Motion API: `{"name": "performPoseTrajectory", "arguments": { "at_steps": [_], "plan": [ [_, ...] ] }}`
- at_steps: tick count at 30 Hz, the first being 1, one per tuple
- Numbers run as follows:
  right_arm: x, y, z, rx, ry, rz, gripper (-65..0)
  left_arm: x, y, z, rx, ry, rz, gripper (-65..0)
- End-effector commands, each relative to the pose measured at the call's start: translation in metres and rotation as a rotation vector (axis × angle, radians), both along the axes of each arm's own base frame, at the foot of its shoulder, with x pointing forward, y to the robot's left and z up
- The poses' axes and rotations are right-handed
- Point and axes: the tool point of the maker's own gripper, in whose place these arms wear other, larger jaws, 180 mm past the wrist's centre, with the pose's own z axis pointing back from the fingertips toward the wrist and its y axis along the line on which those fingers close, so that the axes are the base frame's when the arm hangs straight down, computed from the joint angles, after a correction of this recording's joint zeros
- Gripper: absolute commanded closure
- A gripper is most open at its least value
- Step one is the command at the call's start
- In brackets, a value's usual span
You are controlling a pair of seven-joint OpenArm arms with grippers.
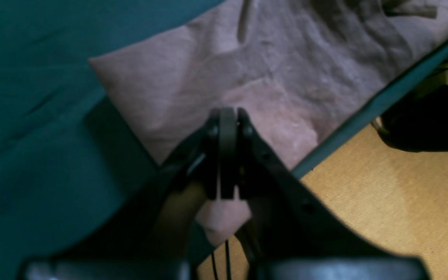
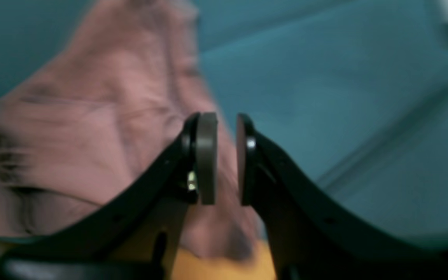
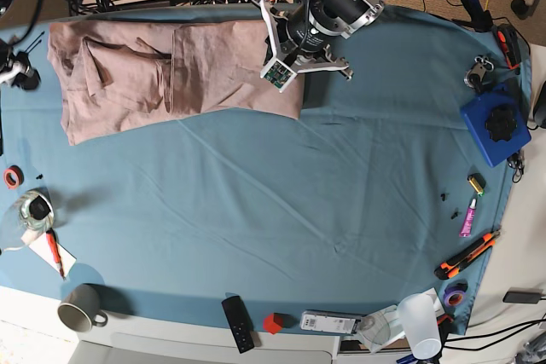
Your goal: Fold the T-shirt properly
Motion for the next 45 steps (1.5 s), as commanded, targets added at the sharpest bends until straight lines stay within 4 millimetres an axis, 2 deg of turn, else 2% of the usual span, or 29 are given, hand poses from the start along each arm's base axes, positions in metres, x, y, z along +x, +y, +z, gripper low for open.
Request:
{"name": "performPoseTrajectory", "arguments": {
  "at_steps": [1, 4, 8, 16, 25, 26, 30, 35, 40, 45],
  "plan": [
    [0.015, -0.012, 0.027, -0.017, -0.088, 0.006, -9.8, 0.003, -0.006, 0.011, -0.039, -0.030, 0.000, 0.0],
    [0.023, -0.019, 0.032, 0.069, -0.152, -0.012, -9.8, 0.003, -0.006, 0.011, -0.039, -0.030, 0.000, 0.0],
    [0.020, -0.031, 0.023, 0.121, -0.128, -0.058, -9.8, 0.001, -0.006, 0.009, -0.039, -0.023, 0.000, 0.0],
    [0.012, -0.011, -0.018, 0.201, 0.003, -0.024, -9.7, 0.000, -0.006, 0.009, -0.039, -0.022, 0.000, 0.0],
    [0.017, -0.007, -0.014, 0.220, -0.022, -0.013, -9.8, 0.000, -0.006, 0.009, -0.039, -0.022, 0.000, 0.0],
    [0.019, -0.006, -0.011, 0.230, -0.039, -0.012, -11.3, 0.000, -0.006, 0.009, -0.039, -0.022, 0.000, 0.0],
    [0.025, -0.008, 0.003, 0.247, -0.093, -0.008, -27.5, 0.000, -0.006, 0.009, -0.039, -0.022, 0.000, 0.0],
    [0.025, -0.011, 0.006, 0.235, -0.089, -0.007, -28.4, 0.000, -0.006, 0.009, -0.039, -0.022, 0.000, 0.0],
    [0.018, -0.001, -0.016, 0.245, -0.039, -0.013, -28.4, 0.000, -0.006, 0.009, -0.040, -0.023, 0.000, 0.0],
    [0.006, 0.016, -0.050, 0.260, 0.047, -0.019, -28.4, 0.000, -0.006, 0.009, -0.040, -0.021, 0.000, 0.0]
  ]
}}
